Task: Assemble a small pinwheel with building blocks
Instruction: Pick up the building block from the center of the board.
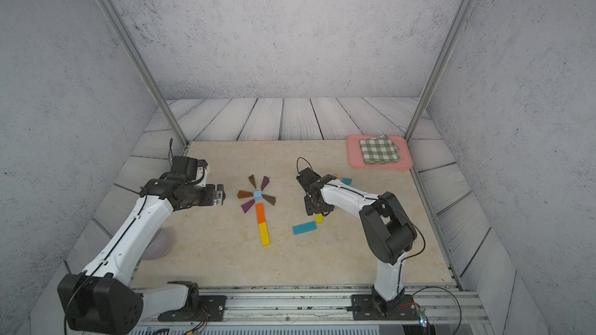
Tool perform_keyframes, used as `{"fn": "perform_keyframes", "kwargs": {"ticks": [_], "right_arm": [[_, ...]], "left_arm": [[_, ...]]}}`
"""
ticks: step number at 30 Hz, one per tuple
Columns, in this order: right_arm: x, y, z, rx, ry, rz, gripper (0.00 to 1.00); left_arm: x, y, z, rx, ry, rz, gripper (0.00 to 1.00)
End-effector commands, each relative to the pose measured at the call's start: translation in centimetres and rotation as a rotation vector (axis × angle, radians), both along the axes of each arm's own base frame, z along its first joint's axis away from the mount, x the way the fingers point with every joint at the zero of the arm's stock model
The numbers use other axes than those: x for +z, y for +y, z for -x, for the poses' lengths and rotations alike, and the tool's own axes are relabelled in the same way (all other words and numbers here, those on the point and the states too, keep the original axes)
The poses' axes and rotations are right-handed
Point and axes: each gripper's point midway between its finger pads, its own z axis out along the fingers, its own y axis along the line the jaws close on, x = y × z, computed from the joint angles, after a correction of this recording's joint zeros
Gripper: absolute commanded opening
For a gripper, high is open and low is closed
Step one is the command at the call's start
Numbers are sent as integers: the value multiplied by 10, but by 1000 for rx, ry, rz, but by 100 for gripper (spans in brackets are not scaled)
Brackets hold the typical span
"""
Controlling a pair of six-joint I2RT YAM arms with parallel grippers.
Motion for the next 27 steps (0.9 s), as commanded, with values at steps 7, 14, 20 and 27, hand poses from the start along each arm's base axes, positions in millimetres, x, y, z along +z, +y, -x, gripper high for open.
{"fn": "perform_keyframes", "kwargs": {"ticks": [7,14,20,27], "right_arm": [[-41,1,5,-25,85,32,49],[-41,2,15,-45,116,7,22],[1,-13,62,-64,106,-50,14],[13,-81,119,-156,98,7,11]], "left_arm": [[-6,5,5,7,25,-11,96],[-7,6,5,11,27,-15,96],[-7,6,5,11,25,-15,96],[-6,7,5,14,24,-16,96]]}}
